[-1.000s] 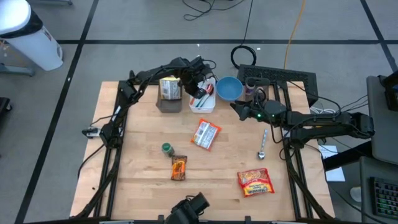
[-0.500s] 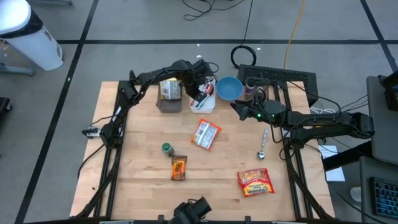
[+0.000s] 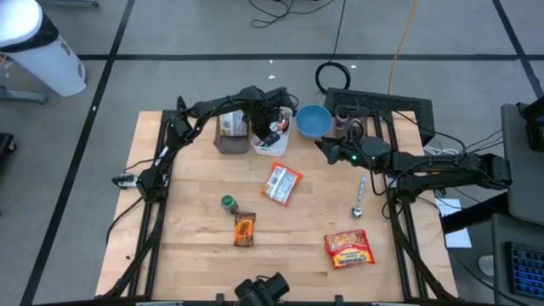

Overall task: Pick & Place Food Item
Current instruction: Put the orange spoon into the white bin, then put the green spice bottle into the right black bin

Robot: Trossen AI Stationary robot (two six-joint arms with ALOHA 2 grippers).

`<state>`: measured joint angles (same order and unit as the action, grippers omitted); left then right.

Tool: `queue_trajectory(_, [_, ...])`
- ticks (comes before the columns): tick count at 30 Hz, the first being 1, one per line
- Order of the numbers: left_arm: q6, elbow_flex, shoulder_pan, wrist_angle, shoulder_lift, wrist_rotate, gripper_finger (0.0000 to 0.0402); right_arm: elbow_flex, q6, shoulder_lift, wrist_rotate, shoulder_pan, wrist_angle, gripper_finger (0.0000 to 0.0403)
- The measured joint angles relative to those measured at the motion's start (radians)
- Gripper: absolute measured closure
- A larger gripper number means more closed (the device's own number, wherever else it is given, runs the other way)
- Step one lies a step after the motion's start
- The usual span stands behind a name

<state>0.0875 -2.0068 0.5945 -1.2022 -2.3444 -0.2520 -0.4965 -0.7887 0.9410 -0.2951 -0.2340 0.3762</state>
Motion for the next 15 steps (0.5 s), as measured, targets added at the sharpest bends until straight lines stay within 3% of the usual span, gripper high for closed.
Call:
queue_trajectory(5, [-0.004, 0.0, 0.0, 0.008, -0.001, 0.001, 0.0392, 0.0, 0.0, 0.0, 0.0, 0.0, 0.0, 0.0149])
queue_trajectory(15, [0.02, -0.016, 0.021, 0.058, -0.003, -0.029, 0.0302, 0.0, -0.003, 0.0, 0.002, 0.0, 0.0, 0.0149])
